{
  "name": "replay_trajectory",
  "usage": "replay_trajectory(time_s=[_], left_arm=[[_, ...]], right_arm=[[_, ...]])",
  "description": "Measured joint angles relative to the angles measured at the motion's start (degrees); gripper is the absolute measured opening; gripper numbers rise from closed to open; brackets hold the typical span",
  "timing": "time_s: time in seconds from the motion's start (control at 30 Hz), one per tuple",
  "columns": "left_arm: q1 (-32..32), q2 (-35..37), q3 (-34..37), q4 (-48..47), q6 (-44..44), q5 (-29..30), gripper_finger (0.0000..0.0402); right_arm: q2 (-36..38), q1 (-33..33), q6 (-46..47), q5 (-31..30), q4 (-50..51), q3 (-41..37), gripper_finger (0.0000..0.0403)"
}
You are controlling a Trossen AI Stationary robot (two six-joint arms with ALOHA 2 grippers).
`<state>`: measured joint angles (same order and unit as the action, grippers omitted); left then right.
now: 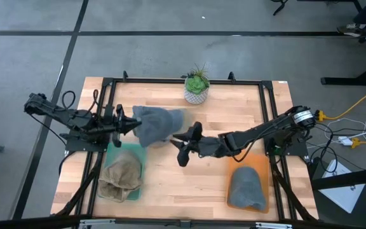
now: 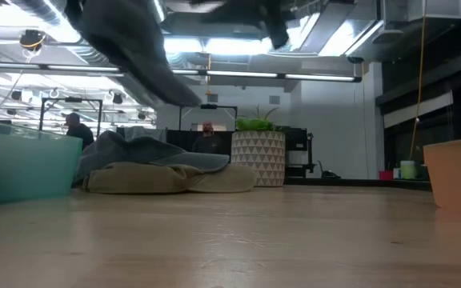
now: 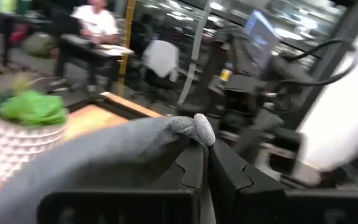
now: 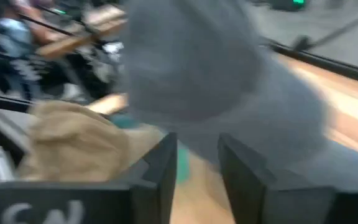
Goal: Pick & Place hat
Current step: Put the blue cap into the orange bin
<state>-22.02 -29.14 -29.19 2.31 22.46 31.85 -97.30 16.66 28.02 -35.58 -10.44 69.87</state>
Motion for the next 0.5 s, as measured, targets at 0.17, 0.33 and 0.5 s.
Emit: replay_trajectory(time_s=[0.17,0.33,0.5], left_arm=[[0.0,-4.3,0.0,4.4,2.3,5.2,0.0008],[0.0,-10.2,0.0,11.9,2.3,9.7,0.0007],[0.0,-16.1,0.0,19.8,1.6,14.8,0.0009]], right_arm=[[0.0,-1.7,-9.9,9.1,-10.9,0.0,0.0181],[0.0,-1.4,-16.8,6.3,-16.4,0.2,0.0208],[-1.0,-1.4,-18.3,3.5,-13.7,3.0,0.0205]])
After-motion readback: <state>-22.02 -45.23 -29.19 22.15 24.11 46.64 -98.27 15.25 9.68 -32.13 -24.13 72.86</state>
